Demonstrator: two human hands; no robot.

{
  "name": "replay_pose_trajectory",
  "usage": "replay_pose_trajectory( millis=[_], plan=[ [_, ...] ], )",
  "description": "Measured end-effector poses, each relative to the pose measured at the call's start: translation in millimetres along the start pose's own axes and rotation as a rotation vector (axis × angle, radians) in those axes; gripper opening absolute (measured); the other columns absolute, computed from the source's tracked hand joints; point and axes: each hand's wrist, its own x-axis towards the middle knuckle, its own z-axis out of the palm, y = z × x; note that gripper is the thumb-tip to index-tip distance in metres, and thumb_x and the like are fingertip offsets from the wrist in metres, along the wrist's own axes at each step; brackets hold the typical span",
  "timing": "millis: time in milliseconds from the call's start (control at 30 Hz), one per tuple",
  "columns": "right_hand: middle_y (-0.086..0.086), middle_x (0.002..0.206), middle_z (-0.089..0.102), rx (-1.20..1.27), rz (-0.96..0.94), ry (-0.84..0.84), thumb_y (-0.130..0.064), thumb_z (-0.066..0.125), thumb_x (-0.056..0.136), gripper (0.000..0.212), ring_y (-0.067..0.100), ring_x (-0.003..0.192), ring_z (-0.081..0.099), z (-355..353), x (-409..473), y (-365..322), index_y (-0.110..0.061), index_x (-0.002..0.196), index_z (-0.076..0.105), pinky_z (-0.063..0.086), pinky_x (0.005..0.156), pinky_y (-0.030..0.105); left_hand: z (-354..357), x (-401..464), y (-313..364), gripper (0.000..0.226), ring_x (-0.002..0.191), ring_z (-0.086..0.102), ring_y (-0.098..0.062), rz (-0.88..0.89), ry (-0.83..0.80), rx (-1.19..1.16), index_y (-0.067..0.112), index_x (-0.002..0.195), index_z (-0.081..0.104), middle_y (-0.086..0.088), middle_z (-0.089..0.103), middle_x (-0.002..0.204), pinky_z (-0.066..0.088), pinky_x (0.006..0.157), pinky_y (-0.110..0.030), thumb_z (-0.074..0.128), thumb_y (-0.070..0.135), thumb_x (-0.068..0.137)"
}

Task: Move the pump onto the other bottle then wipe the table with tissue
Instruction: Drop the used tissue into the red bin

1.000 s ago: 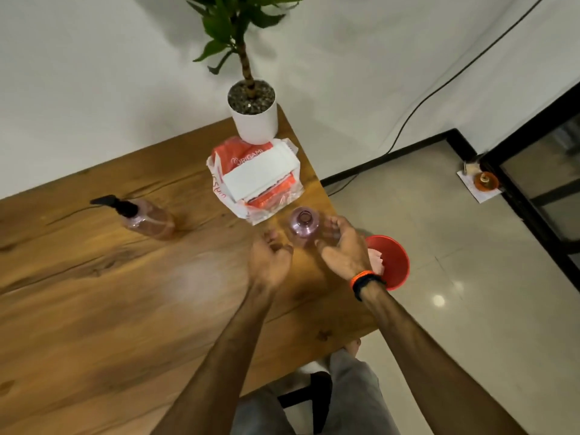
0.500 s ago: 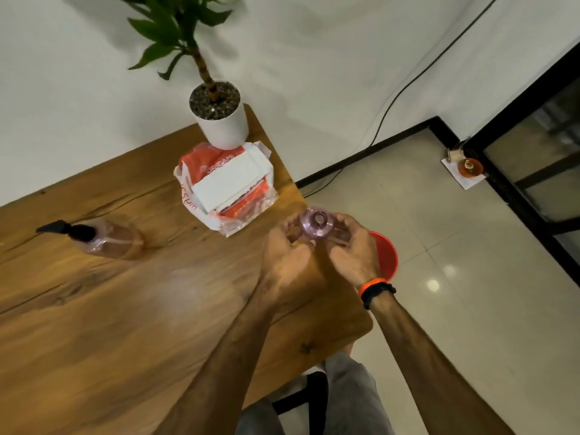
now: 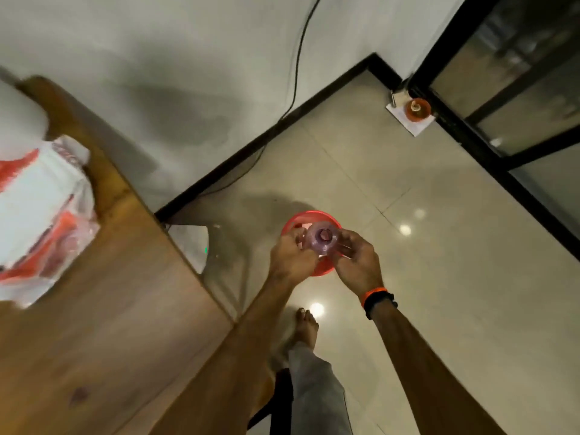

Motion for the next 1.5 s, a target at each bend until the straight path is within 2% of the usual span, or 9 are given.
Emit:
replay_pose_trajectory(
  millis=[100,233,433,667,900,1067,1167,1333,1500],
  plan=[
    [-0.007,0.100,0.072,-0.049,0.071,-0.050,0.000,0.062,0.075,0.042,0.014,0.094,0.067,8.6,20.3,31.0,-0.025,0.109,0.068,0.055,0.090,0.037,13.6,16.3,-8.5,0.053,0.098,0.067,-0.023,-0.073,-0.048,0.026,0.010,0.117,0.066,-0.003,0.070,0.107,0.055,0.076,-0.021,0.075,0.026,0.067],
    [-0.002,0.108,0.070,-0.083,0.166,-0.120,0.003,0.058,0.075,0.052,0.017,0.101,0.066,20.1,53.0,77.8,-0.020,0.122,0.063,0.053,0.094,0.035,43.9,54.7,-37.0,0.036,0.110,0.063,-0.030,-0.175,-0.061,0.083,0.008,0.113,0.067,-0.011,0.069,0.115,0.052,0.096,-0.040,0.074,0.012,0.077],
    [-0.006,0.121,0.065,-0.049,0.223,-0.166,-0.015,0.065,0.070,0.072,0.019,0.108,0.062,29.2,86.7,104.2,-0.030,0.138,0.044,0.053,0.093,0.038,51.8,84.5,-50.1,0.045,0.113,0.060,-0.035,-0.213,-0.028,0.085,0.003,0.123,0.059,-0.018,0.064,0.122,0.052,0.094,-0.043,0.069,0.008,0.079],
    [-0.001,0.114,0.060,-0.042,0.280,-0.128,0.001,0.059,0.085,0.052,0.013,0.101,0.055,22.6,89.0,91.3,-0.011,0.134,0.048,0.044,0.091,0.024,39.7,85.1,-44.4,0.060,0.111,0.059,-0.045,-0.228,-0.024,0.109,-0.007,0.116,0.057,-0.029,0.062,0.120,0.051,0.091,-0.045,0.076,0.015,0.063],
    [0.001,0.106,0.066,-0.034,0.189,-0.102,0.001,0.060,0.083,0.034,0.014,0.096,0.059,12.1,47.0,46.8,-0.011,0.115,0.061,0.046,0.087,0.023,7.5,31.7,-20.4,0.060,0.112,0.061,-0.037,-0.154,0.026,0.063,-0.003,0.116,0.060,-0.022,0.064,0.121,0.051,0.092,-0.045,0.064,0.021,0.060],
    [0.000,0.101,0.069,-0.006,0.048,-0.074,-0.008,0.063,0.085,0.020,0.014,0.092,0.064,8.6,-9.1,-6.4,-0.014,0.104,0.064,0.043,0.069,0.009,-31.6,-31.3,6.4,0.019,0.084,0.054,-0.014,-0.091,0.097,-0.056,0.016,0.079,0.058,0.004,0.059,0.085,0.046,0.079,-0.026,0.072,0.015,0.067],
    [0.000,0.095,0.065,0.002,-0.038,-0.094,0.004,0.057,0.085,0.024,0.003,0.079,0.062,10.7,-48.4,-43.0,-0.007,0.106,0.062,0.041,0.059,-0.001,-62.7,-65.7,13.3,0.030,0.073,0.056,-0.004,-0.019,0.121,-0.115,0.020,0.071,0.053,0.012,0.060,0.067,0.046,0.074,-0.016,0.070,-0.004,0.078],
    [-0.005,0.102,0.067,-0.101,-0.226,-0.125,0.002,0.057,0.085,0.031,-0.003,0.079,0.059,32.3,-112.6,-98.0,-0.011,0.113,0.063,0.043,0.071,-0.001,-128.0,-133.9,14.5,0.036,0.101,0.058,-0.017,0.066,0.192,-0.200,0.006,0.116,0.057,-0.004,0.059,0.108,0.047,0.098,-0.032,0.071,0.008,0.083],
    [-0.004,0.103,0.068,-0.100,-0.329,-0.220,0.003,0.058,0.084,0.030,0.006,0.089,0.065,80.5,-175.9,-140.0,-0.012,0.108,0.063,0.046,0.079,0.007,-204.1,-192.8,-5.2,0.022,0.095,0.057,-0.020,0.119,0.292,-0.260,0.009,0.098,0.057,-0.003,0.058,0.089,0.048,0.083,-0.026,0.071,0.005,0.082]
  ],
)
